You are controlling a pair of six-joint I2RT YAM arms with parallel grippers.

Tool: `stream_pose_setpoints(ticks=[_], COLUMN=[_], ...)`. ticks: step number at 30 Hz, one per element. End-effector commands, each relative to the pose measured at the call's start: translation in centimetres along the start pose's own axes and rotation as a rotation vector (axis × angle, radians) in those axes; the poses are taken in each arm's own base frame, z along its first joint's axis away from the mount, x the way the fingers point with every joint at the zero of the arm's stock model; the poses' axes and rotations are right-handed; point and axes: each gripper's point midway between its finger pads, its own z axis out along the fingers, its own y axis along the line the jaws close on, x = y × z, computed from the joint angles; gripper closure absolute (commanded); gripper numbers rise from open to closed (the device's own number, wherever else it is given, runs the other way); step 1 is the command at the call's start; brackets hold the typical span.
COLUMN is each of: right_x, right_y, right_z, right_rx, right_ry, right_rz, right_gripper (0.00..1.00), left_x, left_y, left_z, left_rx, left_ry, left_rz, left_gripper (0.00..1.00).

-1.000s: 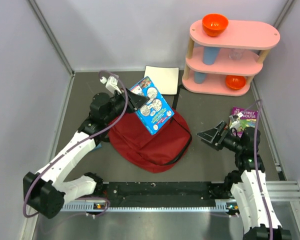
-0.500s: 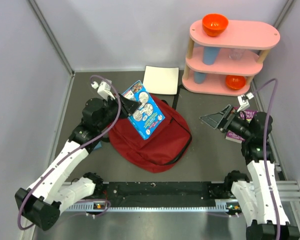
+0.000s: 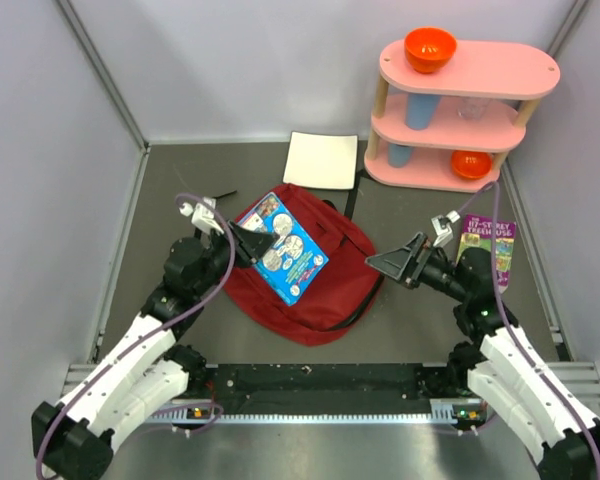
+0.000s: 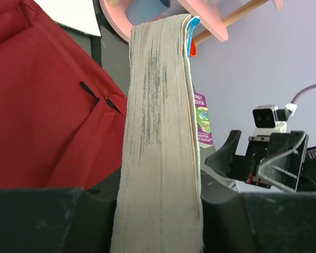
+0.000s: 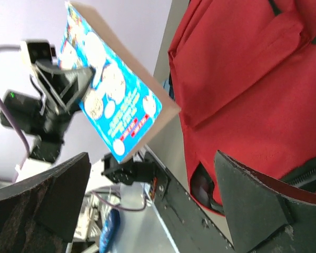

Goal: Pack the student bag
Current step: Pick up the book from the center of the board.

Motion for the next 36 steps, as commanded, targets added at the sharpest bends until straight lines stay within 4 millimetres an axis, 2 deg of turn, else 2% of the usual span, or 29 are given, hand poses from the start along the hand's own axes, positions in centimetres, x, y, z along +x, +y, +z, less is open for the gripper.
stream_pose_setpoints(ticks=[1, 3, 4, 5, 7, 8, 10, 11, 12, 15, 16, 17, 19, 20, 23, 30, 36], right_x=[-2.5, -2.2, -0.5, -0.4, -0.2, 1.4, 1.6, 2.7, 2.9, 3.4, 4.1, 3.8, 5.0, 5.0, 5.5, 4.9, 5.2], right_y=[2.8, 2.1, 1.9, 2.2, 2.3, 3.0, 3.1, 3.5, 3.0, 5.2, 4.5, 5.6, 5.0, 5.9, 6.0, 8.7, 9.4], right_z=[1.2, 1.9, 2.3, 2.5, 3.0, 3.5, 4.2, 4.6, 5.3, 6.1, 6.9, 7.0, 7.9, 7.9, 8.5, 8.5, 8.6], right_rx=[-0.076, -0.050, -0.059, -0.075, -0.088, -0.108, -0.087, -0.093, -0.072, -0.175, -0.159, -0.208, -0.200, -0.240, -0.262, -0.409, -0.436], right_ry=[-0.120, -0.135, -0.103, -0.116, -0.173, -0.133, -0.159, -0.132, -0.138, -0.128, -0.104, -0.113, -0.088, -0.096, -0.092, -0.105, -0.105], right_rz=[0.044, 0.093, 0.105, 0.112, 0.146, 0.143, 0.150, 0.149, 0.163, 0.214, 0.244, 0.258, 0.292, 0.295, 0.304, 0.288, 0.234], right_gripper=[0.01, 0.01, 0.01, 0.01, 0.01, 0.01, 0.01, 0.01, 0.01, 0.01, 0.01, 0.01, 0.01, 0.01, 0.01, 0.01, 0.02], left_x=[-3.8, -3.2, -3.0, -2.2, -2.5, -2.1, -2.5, -2.9, -3.0, -3.3, -3.7, -3.1, -3.0, -2.8, -2.6, -1.9, -0.9], left_y=[-4.5, -3.4, -3.1, -2.1, -2.6, -1.9, -2.0, -2.5, -2.6, -3.3, -3.9, -3.7, -4.0, -4.2, -4.7, -5.0, -5.1], left_z=[-1.8, -1.7, -1.7, -1.8, -2.2, -2.3, -2.4, -2.3, -2.2, -1.7, -1.8, -1.5, -1.5, -1.5, -1.5, -1.0, -0.6], left_rx=[0.192, 0.158, 0.152, 0.139, 0.196, 0.197, 0.202, 0.205, 0.199, 0.217, 0.248, 0.258, 0.294, 0.324, 0.364, 0.392, 0.420], left_ry=[-0.191, -0.183, -0.183, -0.176, -0.219, -0.229, -0.249, -0.252, -0.250, -0.240, -0.250, -0.233, -0.233, -0.234, -0.224, -0.178, -0.130], left_rz=[-0.019, -0.024, -0.035, -0.047, -0.084, -0.097, -0.106, -0.101, -0.099, -0.101, -0.121, -0.133, -0.180, -0.188, -0.197, -0.214, -0.235], left_gripper=[1.00, 1.00, 1.00, 1.00, 1.00, 1.00, 1.00, 1.00, 1.00, 1.00, 1.00, 1.00, 1.00, 1.00, 1.00, 1.00, 1.00])
